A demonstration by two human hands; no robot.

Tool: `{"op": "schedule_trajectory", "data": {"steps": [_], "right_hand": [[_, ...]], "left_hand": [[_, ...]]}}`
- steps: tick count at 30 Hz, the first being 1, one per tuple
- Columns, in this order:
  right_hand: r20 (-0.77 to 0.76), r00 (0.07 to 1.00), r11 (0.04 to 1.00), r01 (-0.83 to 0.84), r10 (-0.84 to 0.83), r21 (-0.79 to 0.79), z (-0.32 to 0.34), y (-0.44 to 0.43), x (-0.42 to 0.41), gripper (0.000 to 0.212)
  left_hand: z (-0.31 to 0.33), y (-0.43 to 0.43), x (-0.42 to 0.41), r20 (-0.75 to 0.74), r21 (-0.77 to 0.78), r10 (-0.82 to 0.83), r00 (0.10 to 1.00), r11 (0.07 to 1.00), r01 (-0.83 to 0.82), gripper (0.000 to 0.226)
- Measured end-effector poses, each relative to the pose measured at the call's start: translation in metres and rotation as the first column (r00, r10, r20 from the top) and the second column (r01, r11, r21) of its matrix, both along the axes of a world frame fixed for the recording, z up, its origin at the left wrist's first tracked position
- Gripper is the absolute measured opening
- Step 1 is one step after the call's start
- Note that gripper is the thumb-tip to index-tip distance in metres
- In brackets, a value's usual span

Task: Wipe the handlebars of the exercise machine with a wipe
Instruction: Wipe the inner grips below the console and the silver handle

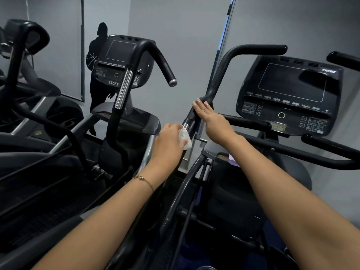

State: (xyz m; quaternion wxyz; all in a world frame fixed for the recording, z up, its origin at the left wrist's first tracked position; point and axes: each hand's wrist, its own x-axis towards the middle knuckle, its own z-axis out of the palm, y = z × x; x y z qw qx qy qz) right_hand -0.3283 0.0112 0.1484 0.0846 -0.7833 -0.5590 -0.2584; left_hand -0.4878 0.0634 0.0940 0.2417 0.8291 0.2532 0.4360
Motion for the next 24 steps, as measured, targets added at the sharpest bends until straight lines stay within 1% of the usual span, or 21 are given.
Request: {"op": "schedule_trajectory", "data": {"steps": [4,10,12,16,18,21,24], "right_hand": [[0.003,1.0,1.0,-0.013,0.013,0.011,-0.002,0.001,0.002,0.091],[0.029,0.999,1.0,-0.014,0.013,0.018,-0.002,0.002,0.004,0.089],[0.022,1.0,1.0,-0.017,0.017,0.023,-0.003,0.001,0.004,0.089],[0.006,1.0,0.999,-0.013,0.013,0.032,-0.005,0.003,0.002,0.088],[0.005,1.0,0.999,-0.018,0.018,0.037,-0.006,0.004,0.002,0.088],[0.006,1.0,0.999,-0.027,0.027,0.041,-0.006,0.004,0.004,0.088],[-0.023,0.999,0.998,-0.049,0.05,0.037,-0.005,0.002,0.003,0.088]], "left_hand": [[-0.002,-0.002,0.003,-0.043,-0.001,0.057,0.997,0.998,-0.057,0.034],[0.029,-0.001,0.032,-0.033,-0.1,0.117,0.993,0.988,-0.119,0.036],[0.027,-0.001,0.029,-0.064,-0.079,0.132,0.989,0.987,-0.137,0.038],[0.001,-0.002,0.01,-0.104,-0.043,0.132,0.986,0.99,-0.137,0.041],[-0.002,-0.002,0.01,-0.068,-0.065,0.119,0.991,0.99,-0.124,0.042],[0.013,0.001,0.02,0.015,-0.177,0.078,0.997,0.981,-0.074,0.044],[0.023,0.004,0.029,0.046,-0.241,0.055,0.997,0.97,-0.042,0.048]]}}
